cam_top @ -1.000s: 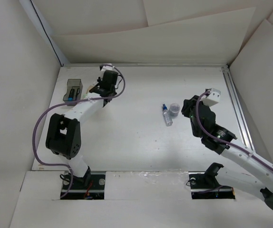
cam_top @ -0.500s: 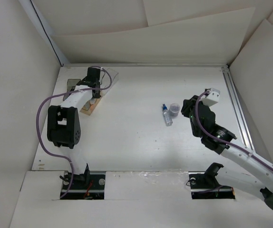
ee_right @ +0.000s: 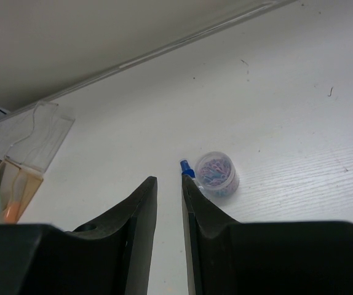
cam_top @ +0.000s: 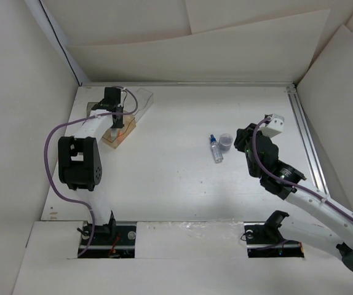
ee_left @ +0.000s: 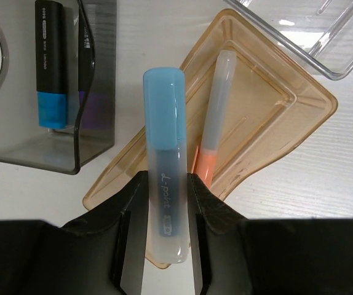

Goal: Sort the stationery into containers
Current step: Place the pen in the storage box.

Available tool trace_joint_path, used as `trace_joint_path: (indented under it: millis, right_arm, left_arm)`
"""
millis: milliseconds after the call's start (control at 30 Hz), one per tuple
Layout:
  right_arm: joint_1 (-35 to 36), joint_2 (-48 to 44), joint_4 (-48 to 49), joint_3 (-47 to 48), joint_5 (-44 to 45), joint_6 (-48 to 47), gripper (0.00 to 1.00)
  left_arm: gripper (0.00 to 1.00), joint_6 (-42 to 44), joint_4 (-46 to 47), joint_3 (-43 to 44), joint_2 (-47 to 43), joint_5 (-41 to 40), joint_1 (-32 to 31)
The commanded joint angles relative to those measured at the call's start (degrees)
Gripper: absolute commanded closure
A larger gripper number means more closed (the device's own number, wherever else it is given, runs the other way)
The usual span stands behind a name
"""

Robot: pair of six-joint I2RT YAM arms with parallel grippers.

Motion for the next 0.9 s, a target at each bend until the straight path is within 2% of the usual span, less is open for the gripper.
trace_joint_path:
  millis: [0,167,367,700,867]
  right_arm:
    - [-0.26,-0.78,2.16,0.03,-0.23,-0.77,0.71]
    - [-0.26,-0.78,2.16,0.03,-1.28,-0.77,0.71]
    - [-0.26,-0.78,2.16,0.03,-1.29,-0.77,0.71]
    - [-0.26,-1.30,2.16,0.03,-1.29,-0.77,0.71]
    - [-0.26,-1.30,2.16,0.03,-1.29,-0.77,0.71]
  left_arm:
    - [0.95,0.79,-1.62,2.32,-0.03,1.99,-0.14]
    - [0.95,0.89,0.23,1.00,-4.24,-1.25,-0.14]
    - [0.95,1.40,1.90,-1.11,-8.37,0.66,-0.14]
    - [0.94,1.94,0.06,-1.72,-5.13,5.50,-1.81]
    - [0.91,1.94,-1.17,-0.58,-2.75,4.89,-2.52]
